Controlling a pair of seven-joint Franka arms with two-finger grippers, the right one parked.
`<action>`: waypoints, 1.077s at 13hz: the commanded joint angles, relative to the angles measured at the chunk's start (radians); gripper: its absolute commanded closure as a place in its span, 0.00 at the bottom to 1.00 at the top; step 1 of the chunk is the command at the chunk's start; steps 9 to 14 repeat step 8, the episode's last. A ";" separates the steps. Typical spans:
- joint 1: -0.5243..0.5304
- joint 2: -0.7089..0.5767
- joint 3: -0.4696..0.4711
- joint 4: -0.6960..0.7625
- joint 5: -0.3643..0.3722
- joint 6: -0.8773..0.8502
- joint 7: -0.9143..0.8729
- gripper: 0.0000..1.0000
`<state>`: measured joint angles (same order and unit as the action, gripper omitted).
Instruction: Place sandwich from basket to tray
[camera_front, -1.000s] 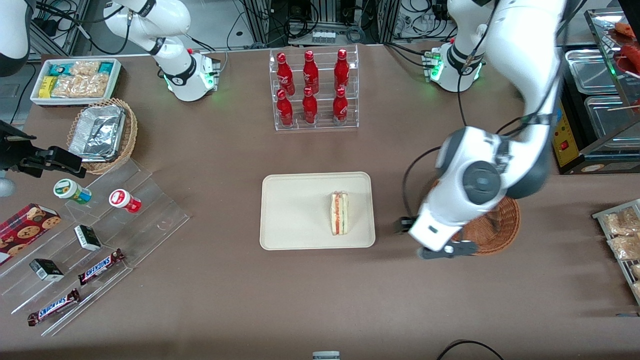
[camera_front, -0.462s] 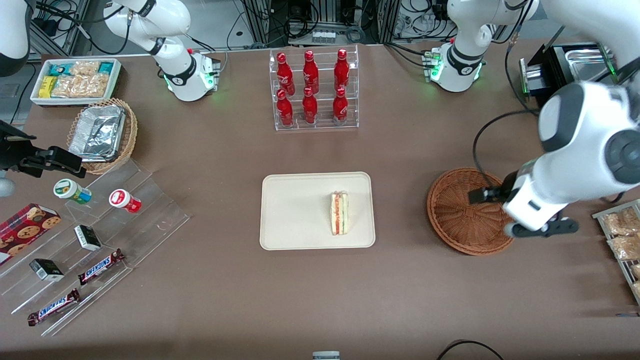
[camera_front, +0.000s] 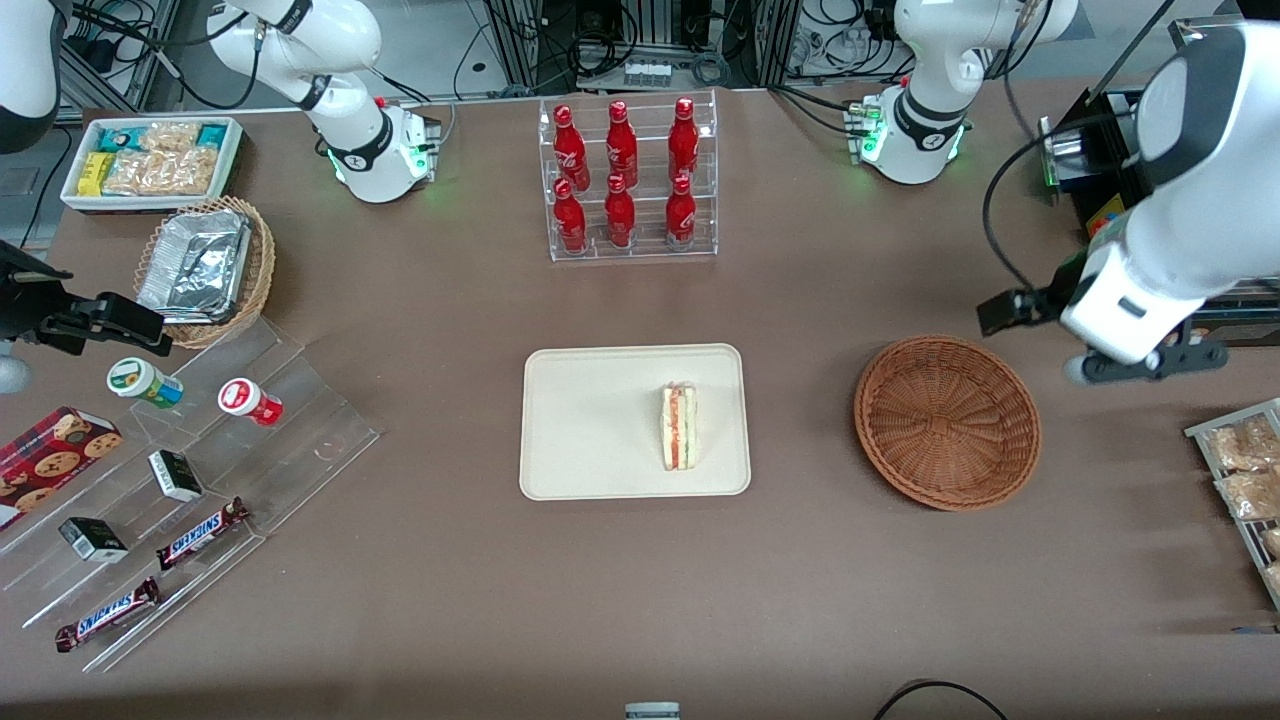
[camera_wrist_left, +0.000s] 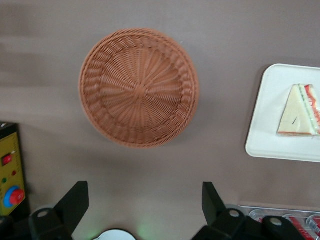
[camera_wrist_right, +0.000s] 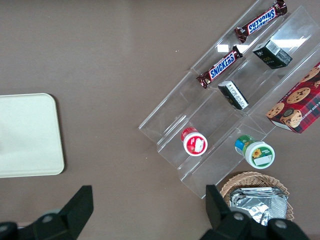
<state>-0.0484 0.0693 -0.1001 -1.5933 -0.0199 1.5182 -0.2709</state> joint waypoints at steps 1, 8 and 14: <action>0.001 -0.132 0.036 -0.106 0.005 0.016 0.006 0.00; 0.001 -0.160 0.089 -0.021 0.005 -0.084 0.085 0.00; 0.001 -0.160 0.089 -0.021 0.005 -0.084 0.085 0.00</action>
